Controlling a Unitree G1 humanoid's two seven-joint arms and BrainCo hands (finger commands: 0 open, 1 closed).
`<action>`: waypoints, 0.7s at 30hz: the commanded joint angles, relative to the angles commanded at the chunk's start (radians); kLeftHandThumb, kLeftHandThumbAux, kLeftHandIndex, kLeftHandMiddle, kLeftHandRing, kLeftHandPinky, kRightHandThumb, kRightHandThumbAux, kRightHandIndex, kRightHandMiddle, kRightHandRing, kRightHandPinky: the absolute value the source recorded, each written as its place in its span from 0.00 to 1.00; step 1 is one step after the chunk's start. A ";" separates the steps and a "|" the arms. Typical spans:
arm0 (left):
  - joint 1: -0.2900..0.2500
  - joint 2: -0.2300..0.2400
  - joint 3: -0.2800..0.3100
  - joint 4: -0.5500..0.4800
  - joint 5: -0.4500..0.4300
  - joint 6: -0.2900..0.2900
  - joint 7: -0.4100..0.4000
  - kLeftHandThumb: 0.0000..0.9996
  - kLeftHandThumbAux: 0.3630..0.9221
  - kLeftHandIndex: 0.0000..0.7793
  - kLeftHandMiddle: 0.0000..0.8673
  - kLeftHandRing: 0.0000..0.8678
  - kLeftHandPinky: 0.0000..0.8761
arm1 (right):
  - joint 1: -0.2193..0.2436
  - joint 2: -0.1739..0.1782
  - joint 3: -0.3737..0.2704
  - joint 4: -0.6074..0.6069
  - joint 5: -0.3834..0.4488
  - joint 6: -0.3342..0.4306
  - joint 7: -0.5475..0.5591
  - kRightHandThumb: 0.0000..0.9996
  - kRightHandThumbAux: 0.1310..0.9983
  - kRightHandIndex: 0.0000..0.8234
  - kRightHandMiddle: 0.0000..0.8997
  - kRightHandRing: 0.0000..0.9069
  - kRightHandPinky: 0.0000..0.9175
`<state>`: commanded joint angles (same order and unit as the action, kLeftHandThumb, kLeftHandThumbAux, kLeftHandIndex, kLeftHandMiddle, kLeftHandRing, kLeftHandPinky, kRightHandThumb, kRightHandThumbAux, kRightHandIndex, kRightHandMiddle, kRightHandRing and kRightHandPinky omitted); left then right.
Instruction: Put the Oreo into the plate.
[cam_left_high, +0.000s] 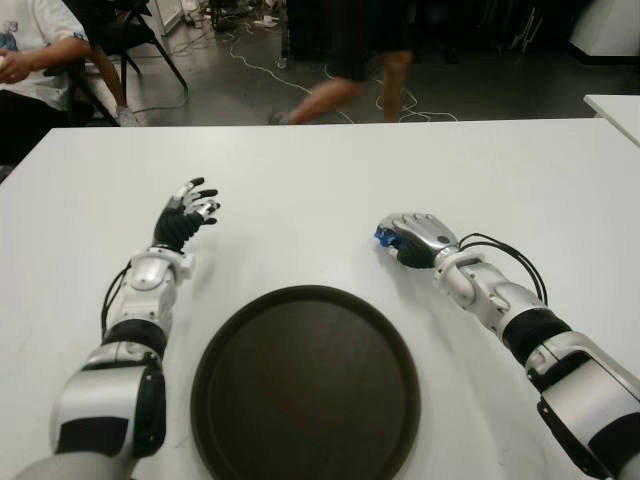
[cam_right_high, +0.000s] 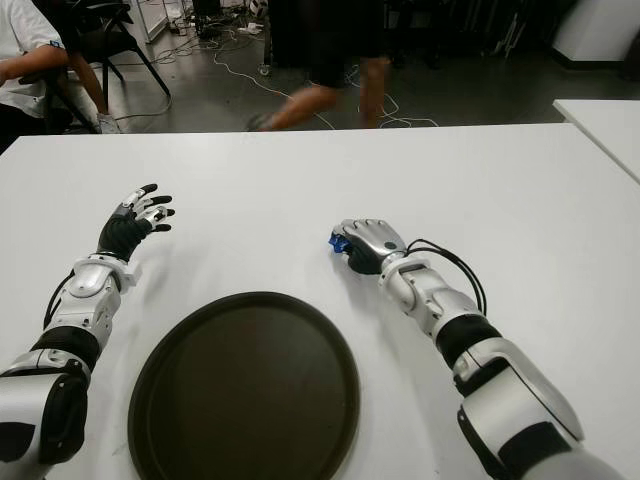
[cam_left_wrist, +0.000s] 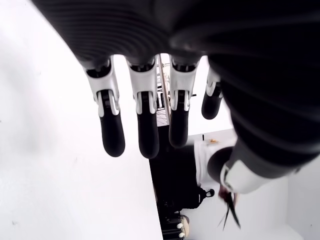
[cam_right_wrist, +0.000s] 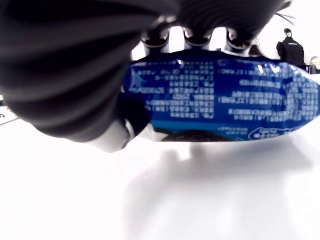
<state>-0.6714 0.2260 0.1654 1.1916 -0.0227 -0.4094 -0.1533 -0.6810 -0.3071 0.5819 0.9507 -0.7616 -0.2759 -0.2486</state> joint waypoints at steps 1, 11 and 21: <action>0.000 0.000 0.000 0.000 0.000 0.000 0.000 0.21 0.55 0.14 0.26 0.29 0.36 | 0.001 0.000 0.000 -0.002 0.000 0.002 -0.002 0.84 0.64 0.53 0.49 0.40 0.37; -0.002 -0.003 0.002 0.002 -0.004 0.002 -0.008 0.23 0.53 0.14 0.26 0.29 0.37 | 0.018 -0.010 -0.033 -0.078 0.026 0.046 0.010 0.83 0.65 0.47 0.53 0.50 0.50; -0.001 -0.004 0.000 0.001 -0.002 0.005 -0.008 0.22 0.51 0.13 0.26 0.29 0.37 | 0.067 -0.029 -0.066 -0.260 0.018 0.101 0.034 0.83 0.65 0.45 0.55 0.54 0.53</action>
<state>-0.6724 0.2224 0.1654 1.1931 -0.0250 -0.4048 -0.1611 -0.6139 -0.3362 0.5154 0.6905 -0.7434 -0.1749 -0.2147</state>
